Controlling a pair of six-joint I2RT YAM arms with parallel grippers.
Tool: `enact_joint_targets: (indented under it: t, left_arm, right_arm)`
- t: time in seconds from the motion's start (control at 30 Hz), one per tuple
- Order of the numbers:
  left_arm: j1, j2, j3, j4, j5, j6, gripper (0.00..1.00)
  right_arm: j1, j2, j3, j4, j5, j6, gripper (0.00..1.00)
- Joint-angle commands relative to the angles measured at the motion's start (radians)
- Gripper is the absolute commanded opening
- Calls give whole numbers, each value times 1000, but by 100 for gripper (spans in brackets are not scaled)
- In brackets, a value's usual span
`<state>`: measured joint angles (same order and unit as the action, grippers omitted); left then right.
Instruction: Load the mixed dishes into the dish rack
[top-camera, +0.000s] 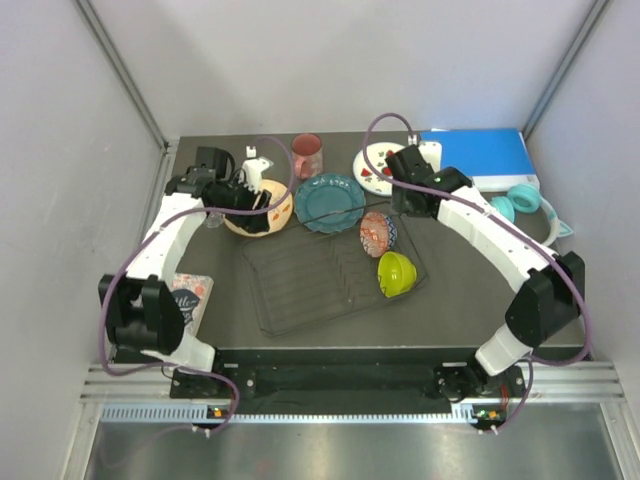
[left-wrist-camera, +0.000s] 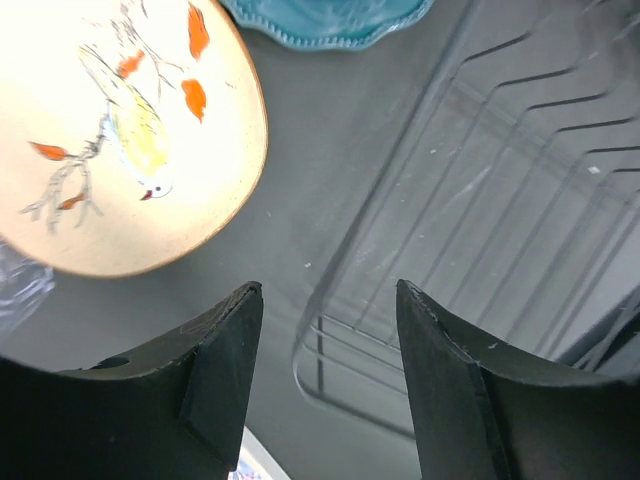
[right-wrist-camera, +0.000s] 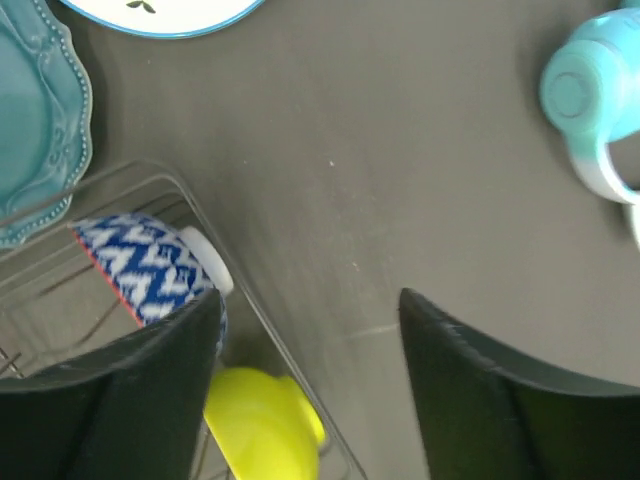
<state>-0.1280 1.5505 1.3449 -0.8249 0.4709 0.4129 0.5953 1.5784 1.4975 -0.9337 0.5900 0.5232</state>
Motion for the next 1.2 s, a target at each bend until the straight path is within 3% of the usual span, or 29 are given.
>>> enact_joint_targets:
  t: [0.0,0.07,0.2,0.4,0.7,0.93,1.17]
  left_arm:
    - [4,-136,66,-100,23,-45,61]
    - [10,-185,37,-147,25,-51,62]
    - [11,-306,-81,-191,-14,-46,62]
    - [10,-380,-216,-194,9,-60,63]
    - [5,-336,-291,-146,38,-68,64]
    - [4,-326,-250,-217,-106,-43,64]
    - [-1,-290,-283,-151,-162,-45,66]
  right_arm:
    - [-45,35,-28,174,-190,-31,63]
    - [-45,29,-55,170,-203,-32,62]
    - [-45,-49,-138,180,-208,-40,70]
    - [-65,-92,-269,180,-208,-34,71]
    - [-81,-93,-322,187,-193,-42,70]
    - [-132,-95,-371,191,-199,-55,69]
    - [-152,-93,-407,207,-219,-54,67]
